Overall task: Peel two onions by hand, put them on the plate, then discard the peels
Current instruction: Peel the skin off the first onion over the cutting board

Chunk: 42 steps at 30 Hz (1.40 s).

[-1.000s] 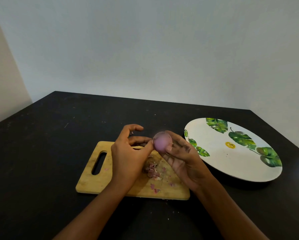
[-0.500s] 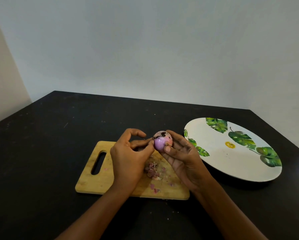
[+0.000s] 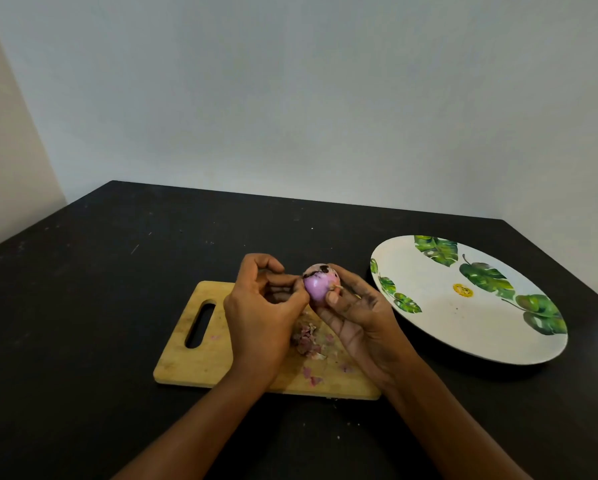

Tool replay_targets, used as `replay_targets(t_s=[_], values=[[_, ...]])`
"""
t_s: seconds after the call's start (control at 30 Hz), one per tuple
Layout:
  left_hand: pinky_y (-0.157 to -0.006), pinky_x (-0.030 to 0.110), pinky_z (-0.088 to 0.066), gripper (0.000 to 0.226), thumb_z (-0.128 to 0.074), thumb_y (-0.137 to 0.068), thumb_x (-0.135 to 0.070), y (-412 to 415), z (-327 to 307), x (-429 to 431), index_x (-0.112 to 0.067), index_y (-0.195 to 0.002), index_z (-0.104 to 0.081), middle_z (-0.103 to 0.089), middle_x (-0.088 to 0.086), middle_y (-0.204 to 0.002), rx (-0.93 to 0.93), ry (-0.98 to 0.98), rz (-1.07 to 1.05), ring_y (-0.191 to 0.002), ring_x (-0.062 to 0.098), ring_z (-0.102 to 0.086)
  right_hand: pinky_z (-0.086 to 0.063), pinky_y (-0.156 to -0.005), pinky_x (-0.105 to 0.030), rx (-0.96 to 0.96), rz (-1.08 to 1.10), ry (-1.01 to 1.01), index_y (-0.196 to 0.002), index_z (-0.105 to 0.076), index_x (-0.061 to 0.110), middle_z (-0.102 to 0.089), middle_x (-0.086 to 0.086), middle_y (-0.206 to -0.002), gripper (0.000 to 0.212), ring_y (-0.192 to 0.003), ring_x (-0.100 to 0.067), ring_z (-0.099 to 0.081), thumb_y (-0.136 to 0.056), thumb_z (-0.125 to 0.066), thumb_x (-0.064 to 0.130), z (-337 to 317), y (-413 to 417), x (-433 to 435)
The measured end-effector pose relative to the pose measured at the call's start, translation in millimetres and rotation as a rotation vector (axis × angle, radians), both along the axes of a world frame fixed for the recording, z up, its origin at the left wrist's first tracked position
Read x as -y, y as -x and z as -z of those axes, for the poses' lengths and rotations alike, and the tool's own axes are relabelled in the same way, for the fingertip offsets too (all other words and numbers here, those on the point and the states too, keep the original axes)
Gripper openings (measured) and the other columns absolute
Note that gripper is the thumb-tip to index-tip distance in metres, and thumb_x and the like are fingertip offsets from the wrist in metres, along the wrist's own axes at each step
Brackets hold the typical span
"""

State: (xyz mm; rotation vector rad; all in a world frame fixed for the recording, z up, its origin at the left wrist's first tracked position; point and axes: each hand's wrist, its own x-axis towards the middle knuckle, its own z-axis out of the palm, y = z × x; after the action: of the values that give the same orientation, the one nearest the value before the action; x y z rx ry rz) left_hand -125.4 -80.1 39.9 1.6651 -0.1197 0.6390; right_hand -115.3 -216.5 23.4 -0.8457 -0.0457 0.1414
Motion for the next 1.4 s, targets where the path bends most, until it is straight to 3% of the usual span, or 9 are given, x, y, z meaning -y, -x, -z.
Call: replay_targets(t_s=[0.13,0.23,0.33,0.43,0.6,0.9,1.13,1.23,1.4], values=[[-0.067,0.014,-0.052,0.048,-0.075,-0.070,-0.003,-4,3,-2,-0.030,-0.095,-0.044,-0.066,-0.005,-0.078,-0.005,-0.019,-0.020,-0.071,0.003,-0.065,-0.060,-0.079,-0.035,-0.013,-0.008,0.008,-0.117,-0.059,0.002,-0.070,-0.020,-0.111,0.048,-0.100,-0.031,-0.070,-0.070,-0.062,-0.006,-1,1,-1],[-0.066,0.012,-0.051,0.046,-0.073,-0.071,-0.001,-6,4,-3,-0.023,-0.100,-0.045,-0.065,-0.005,-0.077,-0.006,-0.006,-0.024,-0.070,0.001,-0.064,-0.060,-0.078,-0.036,-0.017,-0.031,-0.002,-0.109,-0.067,0.003,-0.068,-0.021,-0.113,0.039,-0.102,-0.033,-0.069,-0.071,-0.072,-0.002,-3,2,-3],[-0.066,0.010,-0.050,0.040,-0.072,-0.074,-0.002,-10,2,-6,-0.021,-0.100,-0.049,-0.065,-0.006,-0.077,-0.005,-0.007,-0.035,-0.071,0.000,-0.064,-0.059,-0.078,-0.036,-0.017,-0.056,-0.047,-0.107,-0.071,0.002,-0.066,-0.023,-0.117,0.066,-0.105,-0.034,-0.067,-0.047,-0.094,0.011,-3,1,-1],[-0.069,0.007,-0.048,0.031,-0.069,-0.079,-0.005,-15,2,-10,-0.022,-0.101,-0.055,-0.066,-0.010,-0.085,-0.026,-0.062,-0.032,-0.079,-0.001,-0.064,-0.059,-0.078,-0.036,-0.051,-0.044,-0.081,-0.115,-0.064,-0.001,-0.065,-0.023,-0.118,0.085,-0.105,-0.033,-0.067,-0.038,-0.096,0.013,-2,-1,3],[-0.071,0.006,-0.046,0.014,-0.066,-0.083,-0.021,-13,1,-8,-0.029,-0.094,-0.061,-0.063,-0.017,-0.090,-0.021,-0.160,-0.006,-0.088,-0.002,-0.061,-0.060,-0.079,-0.036,-0.085,0.006,-0.067,-0.113,-0.063,0.002,-0.070,-0.019,-0.110,0.045,-0.099,-0.031,-0.070,-0.068,-0.066,0.003,-5,0,4],[-0.060,0.004,-0.045,0.041,-0.078,-0.072,-0.014,-7,-4,-6,-0.035,-0.094,-0.052,-0.066,-0.016,-0.075,-0.050,-0.047,0.058,-0.075,-0.008,-0.064,-0.060,-0.080,-0.037,-0.023,0.072,0.035,-0.119,-0.060,0.001,-0.068,-0.019,-0.115,0.049,-0.103,-0.034,-0.068,-0.070,-0.062,-0.004,-6,0,1],[-0.070,0.006,-0.048,0.053,-0.078,-0.070,-0.013,-11,-2,-8,-0.027,-0.109,-0.046,-0.068,-0.010,-0.074,-0.061,-0.034,0.029,-0.073,-0.003,-0.065,-0.060,-0.078,-0.035,-0.032,0.046,0.024,-0.118,-0.060,0.000,-0.066,-0.022,-0.117,0.044,-0.101,-0.032,-0.069,-0.075,-0.068,-0.005,-8,2,-1],[-0.067,0.001,-0.042,0.052,-0.076,-0.071,-0.011,-13,-1,-10,-0.029,-0.108,-0.044,-0.067,-0.009,-0.076,-0.065,-0.076,-0.030,-0.073,-0.003,-0.064,-0.060,-0.075,-0.034,-0.049,0.033,-0.043,-0.108,-0.064,0.002,-0.071,-0.018,-0.107,0.042,-0.096,-0.028,-0.071,-0.067,-0.072,0.007,-10,3,0],[-0.071,0.009,-0.041,0.050,-0.075,-0.073,-0.009,-16,0,-13,-0.032,-0.106,-0.045,-0.066,-0.011,-0.086,-0.069,-0.219,-0.073,-0.081,0.003,-0.061,-0.059,-0.070,-0.035,-0.048,0.026,-0.131,-0.099,-0.066,0.002,-0.070,-0.020,-0.107,0.075,-0.095,-0.030,-0.071,-0.031,-0.096,0.016,-8,2,0]])
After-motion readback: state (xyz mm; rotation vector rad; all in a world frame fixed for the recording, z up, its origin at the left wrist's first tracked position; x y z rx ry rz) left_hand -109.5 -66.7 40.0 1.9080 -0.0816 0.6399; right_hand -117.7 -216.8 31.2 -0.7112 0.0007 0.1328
